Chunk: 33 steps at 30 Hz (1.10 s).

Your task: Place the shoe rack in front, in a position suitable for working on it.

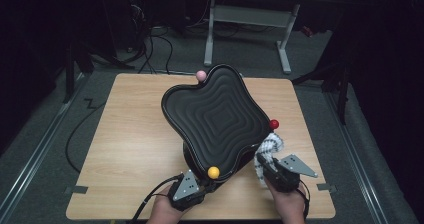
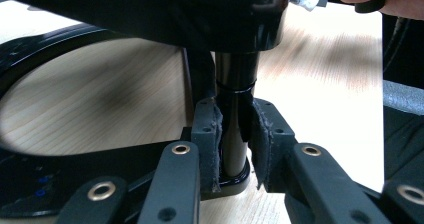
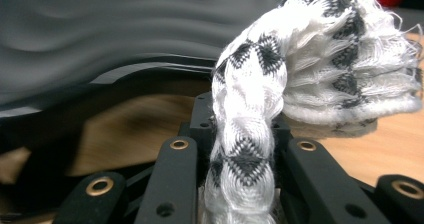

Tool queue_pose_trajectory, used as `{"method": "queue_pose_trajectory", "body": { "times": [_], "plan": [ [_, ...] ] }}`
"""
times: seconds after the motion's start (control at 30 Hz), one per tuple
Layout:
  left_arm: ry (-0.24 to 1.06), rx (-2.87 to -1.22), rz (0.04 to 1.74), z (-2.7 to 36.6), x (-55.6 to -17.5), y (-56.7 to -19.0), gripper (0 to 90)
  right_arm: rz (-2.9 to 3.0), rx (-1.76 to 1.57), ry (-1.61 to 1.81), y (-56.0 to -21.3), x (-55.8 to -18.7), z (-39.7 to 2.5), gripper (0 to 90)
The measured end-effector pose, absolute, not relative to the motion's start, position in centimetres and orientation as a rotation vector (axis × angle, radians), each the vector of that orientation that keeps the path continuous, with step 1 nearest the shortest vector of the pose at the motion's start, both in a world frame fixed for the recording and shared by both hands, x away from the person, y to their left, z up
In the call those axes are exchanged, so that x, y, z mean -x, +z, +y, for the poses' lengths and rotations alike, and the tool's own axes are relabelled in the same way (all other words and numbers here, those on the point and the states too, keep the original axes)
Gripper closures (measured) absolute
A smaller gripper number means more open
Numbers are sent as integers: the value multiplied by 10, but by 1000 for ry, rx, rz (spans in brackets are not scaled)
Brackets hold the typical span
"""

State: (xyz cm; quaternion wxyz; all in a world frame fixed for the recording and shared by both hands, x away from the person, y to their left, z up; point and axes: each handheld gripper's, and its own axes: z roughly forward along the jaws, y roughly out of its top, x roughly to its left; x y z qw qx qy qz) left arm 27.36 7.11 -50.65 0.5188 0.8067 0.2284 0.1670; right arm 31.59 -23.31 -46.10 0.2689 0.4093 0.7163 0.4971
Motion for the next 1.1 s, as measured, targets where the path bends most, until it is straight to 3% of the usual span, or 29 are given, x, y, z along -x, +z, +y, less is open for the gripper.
{"method": "queue_pose_trajectory", "body": {
  "times": [0.23,0.83,1.1],
  "plan": [
    [401,-1940,541,69,-272,-507,740,2075,-899,1394,-453,-300,-204,753],
    [388,-1944,525,56,-282,-507,739,2253,-642,1417,-454,-252,-181,764],
    [377,-1950,519,53,-284,-506,740,2214,-722,1406,-455,-256,-192,762]
  ]
}}
